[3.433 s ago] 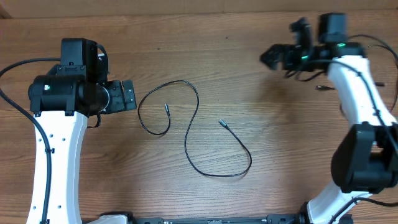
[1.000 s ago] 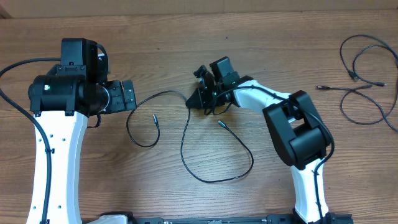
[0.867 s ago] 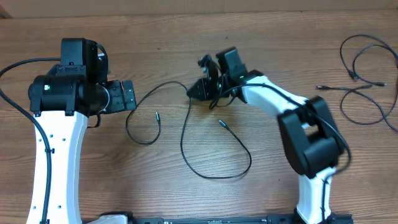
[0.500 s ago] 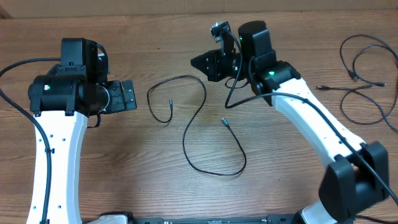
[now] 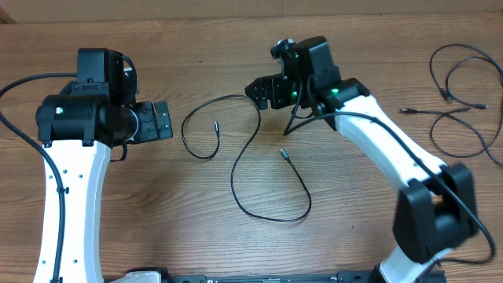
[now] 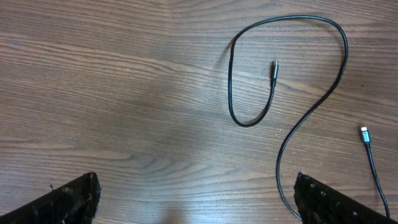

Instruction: Untangle cables

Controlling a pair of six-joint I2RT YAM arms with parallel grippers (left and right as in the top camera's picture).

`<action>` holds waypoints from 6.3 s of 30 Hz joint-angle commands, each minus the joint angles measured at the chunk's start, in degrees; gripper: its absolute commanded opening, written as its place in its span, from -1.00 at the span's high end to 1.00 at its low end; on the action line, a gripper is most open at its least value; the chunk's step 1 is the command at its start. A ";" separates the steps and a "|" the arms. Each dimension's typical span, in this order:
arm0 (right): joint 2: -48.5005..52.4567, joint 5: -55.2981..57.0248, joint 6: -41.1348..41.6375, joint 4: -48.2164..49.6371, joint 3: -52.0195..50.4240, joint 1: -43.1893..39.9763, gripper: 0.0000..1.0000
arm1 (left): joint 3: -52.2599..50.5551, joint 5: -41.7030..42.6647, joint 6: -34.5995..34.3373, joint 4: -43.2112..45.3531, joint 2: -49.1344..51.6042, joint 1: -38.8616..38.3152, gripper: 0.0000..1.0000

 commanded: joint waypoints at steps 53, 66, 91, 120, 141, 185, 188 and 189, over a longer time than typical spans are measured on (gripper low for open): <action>9.97 -7.23 -1.11 0.35 6.27 -0.17 0.92 | 1.11 0.61 1.09 0.02 -0.96 0.20 -0.99; -29.16 24.13 -1.90 -8.17 7.56 -4.85 0.93 | 1.11 0.61 1.09 0.02 -0.96 0.20 -0.99; -7.61 -3.52 -28.70 -31.41 7.52 -17.07 -1.00 | 1.11 0.61 1.09 0.02 -0.96 0.20 -0.99; 0.96 -7.32 -48.15 -26.08 -7.69 -12.70 0.92 | 1.11 0.61 1.09 0.02 -0.96 0.20 -0.99; 0.90 18.34 -13.25 -50.97 52.92 -24.15 0.93 | 1.11 0.61 1.09 0.02 -0.96 0.20 -0.99; 1.11 23.85 16.37 -53.88 55.63 -58.58 -1.00 | 1.11 0.61 1.07 0.02 -0.96 0.20 -0.99; 1.14 16.90 16.00 -56.96 55.63 -58.21 -1.00 | 1.09 0.61 1.09 0.02 -0.96 0.20 -0.99; 1.14 15.43 15.02 -57.66 55.63 -57.92 -1.00 | 1.09 0.61 1.09 0.02 -0.96 0.20 -0.99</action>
